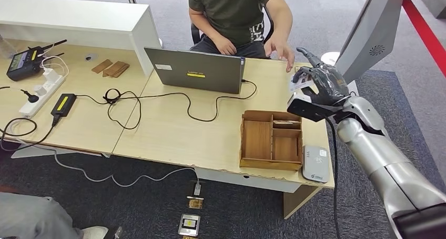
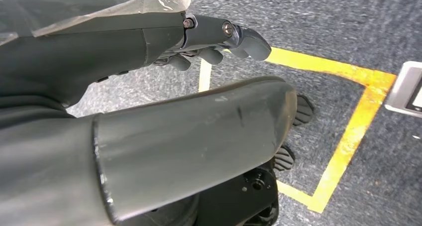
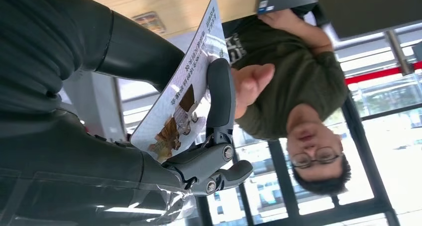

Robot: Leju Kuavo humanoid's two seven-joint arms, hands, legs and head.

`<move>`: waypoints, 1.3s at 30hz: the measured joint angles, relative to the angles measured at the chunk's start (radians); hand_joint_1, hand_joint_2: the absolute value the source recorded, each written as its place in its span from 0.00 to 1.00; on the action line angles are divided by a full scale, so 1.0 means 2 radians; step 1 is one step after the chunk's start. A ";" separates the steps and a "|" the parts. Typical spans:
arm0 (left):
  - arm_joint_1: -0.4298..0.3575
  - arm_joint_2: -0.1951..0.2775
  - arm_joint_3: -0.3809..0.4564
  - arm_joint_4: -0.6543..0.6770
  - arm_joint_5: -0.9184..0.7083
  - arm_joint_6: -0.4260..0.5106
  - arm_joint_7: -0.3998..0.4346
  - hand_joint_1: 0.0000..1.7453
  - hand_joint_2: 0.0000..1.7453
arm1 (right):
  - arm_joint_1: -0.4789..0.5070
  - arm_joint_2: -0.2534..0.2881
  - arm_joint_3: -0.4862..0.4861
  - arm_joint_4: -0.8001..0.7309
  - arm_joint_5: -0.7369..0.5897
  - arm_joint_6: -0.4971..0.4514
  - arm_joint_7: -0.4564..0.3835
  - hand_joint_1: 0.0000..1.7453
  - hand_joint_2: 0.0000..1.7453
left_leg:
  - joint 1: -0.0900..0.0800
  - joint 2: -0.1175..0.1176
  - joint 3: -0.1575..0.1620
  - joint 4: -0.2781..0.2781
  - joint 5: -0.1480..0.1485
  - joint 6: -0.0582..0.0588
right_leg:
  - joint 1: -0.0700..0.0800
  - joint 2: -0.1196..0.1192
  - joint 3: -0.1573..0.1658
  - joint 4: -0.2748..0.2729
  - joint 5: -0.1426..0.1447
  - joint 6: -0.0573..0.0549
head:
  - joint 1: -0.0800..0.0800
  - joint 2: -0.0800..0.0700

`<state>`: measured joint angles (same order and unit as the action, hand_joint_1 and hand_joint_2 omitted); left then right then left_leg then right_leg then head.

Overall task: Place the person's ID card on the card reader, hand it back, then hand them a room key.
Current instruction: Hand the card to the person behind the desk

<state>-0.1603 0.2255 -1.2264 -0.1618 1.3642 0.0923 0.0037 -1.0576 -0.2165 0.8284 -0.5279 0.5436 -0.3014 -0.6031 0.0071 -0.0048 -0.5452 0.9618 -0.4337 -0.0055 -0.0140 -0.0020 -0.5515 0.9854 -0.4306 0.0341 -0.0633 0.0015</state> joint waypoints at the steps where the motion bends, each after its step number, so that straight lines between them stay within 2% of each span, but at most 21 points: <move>1: 0.000 0.000 0.000 0.000 -0.002 -0.002 -0.003 0.00 0.00 | -0.002 0.009 0.002 0.001 0.006 0.000 0.000 1.00 1.00 | 0.000 0.000 0.000 0.000 0.000 0.000 | 0.000 0.000 0.000 0.000 0.000 0.000 | 0.000 0.000; 8: 0.000 -0.002 -0.001 0.000 -0.009 -0.006 -0.017 0.00 0.00 | -0.023 0.073 0.013 0.019 0.038 0.006 0.018 1.00 1.00 | 0.001 0.000 0.000 0.000 0.000 0.000 | 0.001 0.000 0.000 0.000 0.000 0.000 | 0.000 0.000; 13: 0.000 -0.007 -0.002 0.000 -0.009 -0.009 -0.023 0.00 0.00 | -0.028 0.098 0.018 0.036 0.040 0.008 0.020 1.00 1.00 | 0.001 0.000 0.000 0.000 0.000 0.000 | 0.001 0.000 0.000 0.000 0.000 0.000 | 0.000 0.000; 21: 0.001 -0.014 -0.004 0.000 -0.012 -0.017 -0.026 0.00 0.00 | -0.029 0.103 0.024 0.056 0.048 0.017 0.033 1.00 1.00 | 0.001 0.000 0.000 0.000 0.000 0.000 | 0.000 0.000 0.000 -0.001 0.000 0.000 | 0.000 0.000; 32: 0.001 -0.016 -0.017 0.000 -0.026 -0.027 -0.027 0.00 0.00 | -0.049 0.097 0.030 0.086 0.082 0.037 0.113 1.00 1.00 | 0.001 0.000 0.000 0.000 0.000 0.000 | 0.001 0.000 0.000 -0.001 0.000 0.000 | 0.000 0.000; 39: 0.001 -0.016 -0.023 0.000 -0.026 -0.024 -0.027 0.00 0.00 | -0.074 0.099 0.031 0.096 0.087 0.050 0.117 1.00 1.00 | 0.001 0.000 0.000 0.000 0.000 0.000 | 0.001 0.000 0.000 -0.001 0.000 0.000 | 0.000 0.000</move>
<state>-0.1585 0.1926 -1.2722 -0.1617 1.3129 0.0440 -0.0503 -1.2052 -0.0192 0.8900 -0.3350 0.7179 -0.2004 -0.3693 0.0083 -0.0047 -0.5453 0.9623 -0.4336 -0.0059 -0.0129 -0.0018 -0.5515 0.9842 -0.4304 0.0340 -0.0631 0.0015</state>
